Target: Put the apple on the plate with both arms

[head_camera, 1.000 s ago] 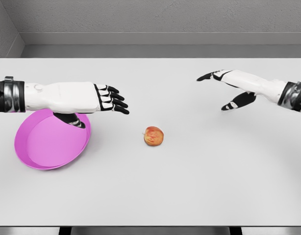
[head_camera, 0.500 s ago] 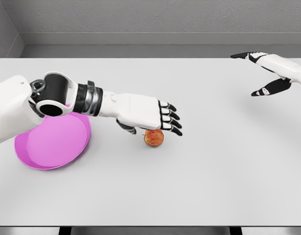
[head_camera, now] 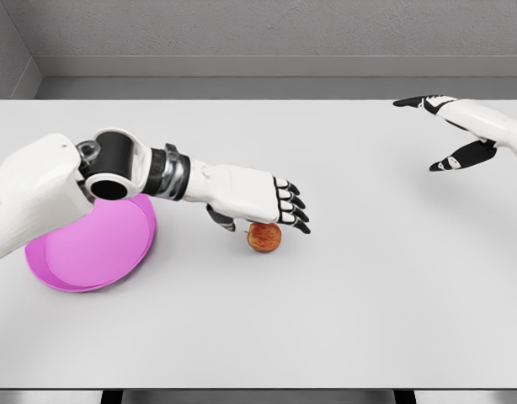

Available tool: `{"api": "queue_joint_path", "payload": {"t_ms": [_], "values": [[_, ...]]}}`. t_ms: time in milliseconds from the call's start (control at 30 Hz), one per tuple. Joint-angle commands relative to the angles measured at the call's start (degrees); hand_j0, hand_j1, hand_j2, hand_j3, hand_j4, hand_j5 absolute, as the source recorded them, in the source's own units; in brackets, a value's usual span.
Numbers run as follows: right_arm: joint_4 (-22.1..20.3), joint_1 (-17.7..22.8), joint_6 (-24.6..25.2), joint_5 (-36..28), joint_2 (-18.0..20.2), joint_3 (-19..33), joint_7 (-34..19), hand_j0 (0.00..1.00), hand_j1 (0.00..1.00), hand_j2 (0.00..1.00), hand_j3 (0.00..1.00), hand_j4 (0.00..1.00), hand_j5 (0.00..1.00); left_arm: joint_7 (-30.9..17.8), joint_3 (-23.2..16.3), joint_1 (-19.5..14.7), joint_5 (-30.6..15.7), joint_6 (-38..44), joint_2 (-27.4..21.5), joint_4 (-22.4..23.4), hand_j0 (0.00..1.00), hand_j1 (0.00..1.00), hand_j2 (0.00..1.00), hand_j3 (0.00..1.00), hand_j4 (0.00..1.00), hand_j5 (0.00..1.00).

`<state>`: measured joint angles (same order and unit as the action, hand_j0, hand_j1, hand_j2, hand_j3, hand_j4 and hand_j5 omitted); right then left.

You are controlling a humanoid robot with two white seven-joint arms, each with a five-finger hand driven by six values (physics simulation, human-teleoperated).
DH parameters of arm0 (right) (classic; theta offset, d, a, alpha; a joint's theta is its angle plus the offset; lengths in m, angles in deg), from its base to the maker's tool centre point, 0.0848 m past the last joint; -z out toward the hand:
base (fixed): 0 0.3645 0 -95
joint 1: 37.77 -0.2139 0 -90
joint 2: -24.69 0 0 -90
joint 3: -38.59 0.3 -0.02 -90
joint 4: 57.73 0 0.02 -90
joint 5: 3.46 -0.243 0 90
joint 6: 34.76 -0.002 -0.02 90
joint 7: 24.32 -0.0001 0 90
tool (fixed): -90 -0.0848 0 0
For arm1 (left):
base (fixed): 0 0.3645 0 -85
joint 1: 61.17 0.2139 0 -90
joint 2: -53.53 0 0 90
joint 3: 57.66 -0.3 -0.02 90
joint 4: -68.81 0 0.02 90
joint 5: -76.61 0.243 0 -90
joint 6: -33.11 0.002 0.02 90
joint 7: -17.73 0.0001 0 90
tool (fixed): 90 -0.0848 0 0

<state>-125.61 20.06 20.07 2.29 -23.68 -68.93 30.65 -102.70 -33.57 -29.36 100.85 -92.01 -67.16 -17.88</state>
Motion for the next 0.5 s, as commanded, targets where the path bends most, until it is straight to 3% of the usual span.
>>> {"api": "queue_joint_path", "payload": {"t_ms": [0, 367, 467], "values": [[-0.94, 0.00, 0.17, -0.47, 0.20, 0.11, 0.03, 1.00, 1.00, 1.00, 1.00, 1.00, 1.00, 0.02, -0.80, 0.00, -0.07, 0.12, 0.28, 0.29, 0.95, 0.95, 0.95, 0.95, 0.95, 0.95], [-0.85, 0.09, 0.17, -0.47, 0.02, 0.11, 0.03, 1.00, 1.00, 1.00, 1.00, 1.00, 1.00, -0.07, -1.33, 0.00, 1.78, 0.12, 0.63, 0.64, 0.93, 0.93, 0.93, 0.93, 0.93, 0.93], [-0.85, 0.18, 0.17, -0.47, 0.02, 0.11, 0.03, 1.00, 1.00, 1.00, 1.00, 1.00, 1.00, -0.07, -1.33, 0.00, 2.83, 0.12, 3.00, 4.86, 0.93, 0.93, 0.93, 0.93, 0.93, 0.93]]}}
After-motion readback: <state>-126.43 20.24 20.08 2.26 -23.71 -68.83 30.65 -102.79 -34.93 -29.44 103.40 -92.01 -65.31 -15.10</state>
